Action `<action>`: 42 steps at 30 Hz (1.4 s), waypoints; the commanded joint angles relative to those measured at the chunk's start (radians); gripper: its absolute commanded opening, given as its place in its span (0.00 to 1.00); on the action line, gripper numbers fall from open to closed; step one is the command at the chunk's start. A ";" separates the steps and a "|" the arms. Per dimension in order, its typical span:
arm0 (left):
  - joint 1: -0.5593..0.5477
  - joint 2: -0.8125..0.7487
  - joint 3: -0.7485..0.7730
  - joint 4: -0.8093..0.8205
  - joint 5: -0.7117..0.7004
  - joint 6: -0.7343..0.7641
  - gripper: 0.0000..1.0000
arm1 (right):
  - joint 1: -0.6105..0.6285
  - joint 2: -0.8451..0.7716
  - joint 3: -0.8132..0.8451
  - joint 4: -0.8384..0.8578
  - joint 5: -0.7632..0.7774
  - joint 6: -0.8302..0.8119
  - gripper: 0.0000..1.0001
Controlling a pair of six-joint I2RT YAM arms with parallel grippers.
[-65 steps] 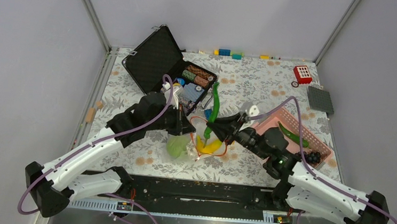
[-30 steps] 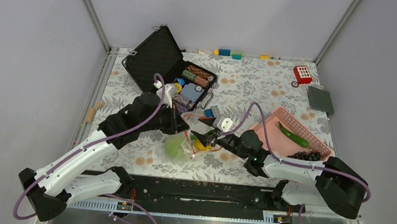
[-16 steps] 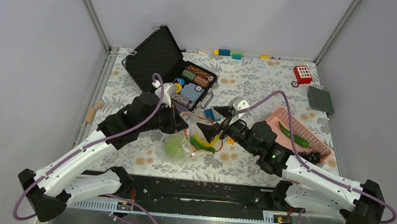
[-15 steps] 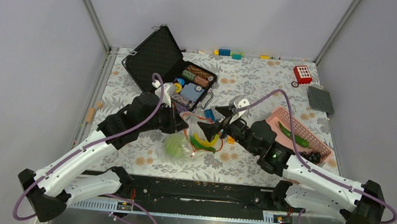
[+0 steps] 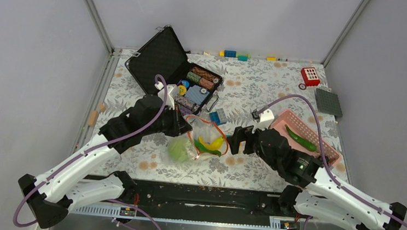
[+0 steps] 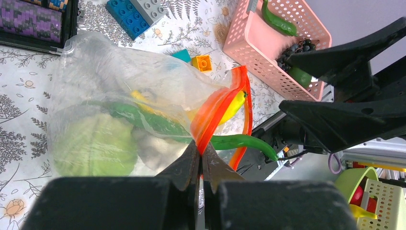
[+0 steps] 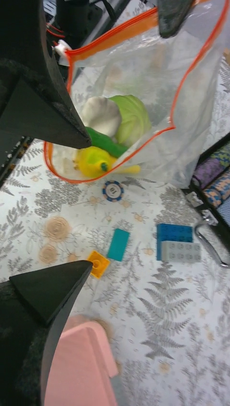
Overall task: Place the food in the zip-top bag and seal the zipper
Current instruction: Place the fake vegetable in the zipper food storage bag, then adjust the zipper food storage bag at the center of the board.
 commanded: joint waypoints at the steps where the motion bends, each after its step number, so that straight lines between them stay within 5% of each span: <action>1: 0.005 -0.007 0.035 0.053 0.002 0.013 0.00 | 0.004 -0.037 -0.050 -0.062 -0.052 0.109 0.92; 20: 0.006 -0.011 0.023 0.081 0.048 0.000 0.00 | 0.004 0.139 -0.063 0.018 -0.109 0.198 0.64; 27: 0.006 -0.035 0.011 0.098 0.065 0.002 0.00 | 0.004 0.170 -0.067 0.081 -0.216 0.189 0.32; 31: 0.007 -0.038 0.009 0.101 0.087 0.003 0.00 | 0.004 0.157 -0.031 0.082 -0.270 0.162 0.01; 42: 0.007 -0.063 -0.008 0.060 -0.035 -0.005 0.00 | 0.004 0.254 0.364 -0.110 -0.374 0.101 0.00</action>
